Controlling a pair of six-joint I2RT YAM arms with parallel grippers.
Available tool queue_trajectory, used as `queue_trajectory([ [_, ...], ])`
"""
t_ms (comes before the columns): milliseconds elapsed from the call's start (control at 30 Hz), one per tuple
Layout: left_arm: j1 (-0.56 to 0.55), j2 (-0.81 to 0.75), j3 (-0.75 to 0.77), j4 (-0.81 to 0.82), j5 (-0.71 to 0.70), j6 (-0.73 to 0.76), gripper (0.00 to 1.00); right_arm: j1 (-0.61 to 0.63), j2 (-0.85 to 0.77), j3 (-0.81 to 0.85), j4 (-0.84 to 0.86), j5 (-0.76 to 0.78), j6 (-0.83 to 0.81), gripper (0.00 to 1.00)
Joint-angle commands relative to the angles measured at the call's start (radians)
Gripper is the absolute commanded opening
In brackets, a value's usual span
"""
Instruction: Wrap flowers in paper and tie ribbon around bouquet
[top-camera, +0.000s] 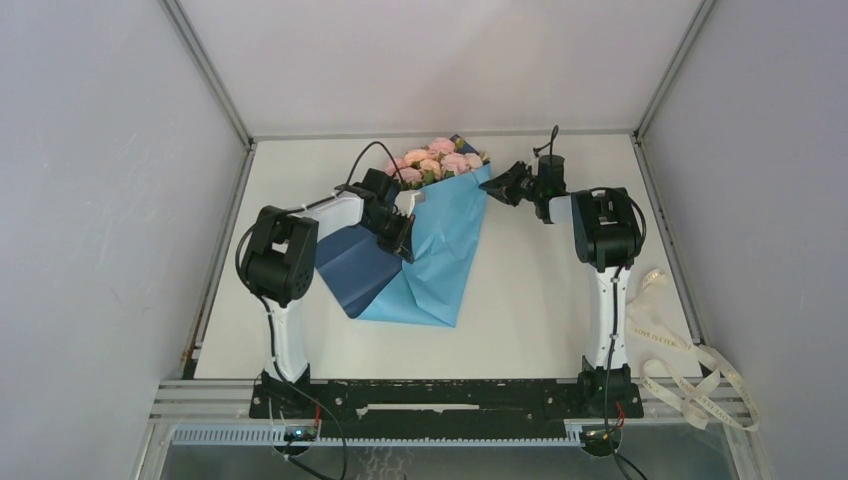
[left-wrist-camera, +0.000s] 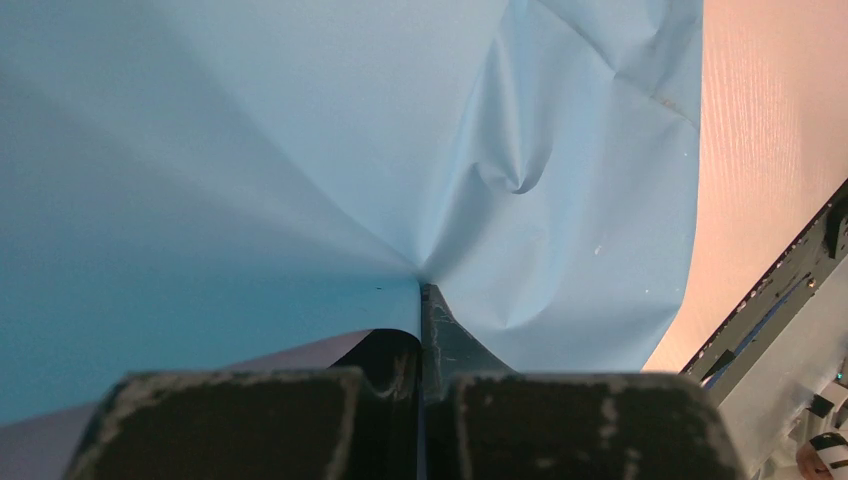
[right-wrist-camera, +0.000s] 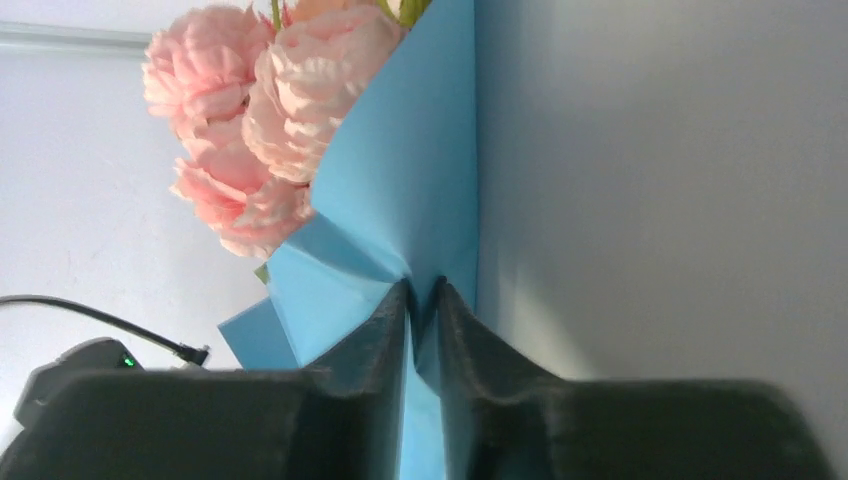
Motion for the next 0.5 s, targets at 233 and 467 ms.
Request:
queue_trajectory([
  [233,-0.004,-0.027,0.007,-0.012,0.016,0.028,0.0,-0.021,0.057,0.148,0.041,0.046,0.057,0.43],
  [467,-0.004,-0.021,0.008,-0.018,0.017,0.027,0.0,-0.02,0.076,0.166,0.06,0.039,0.071,0.0],
])
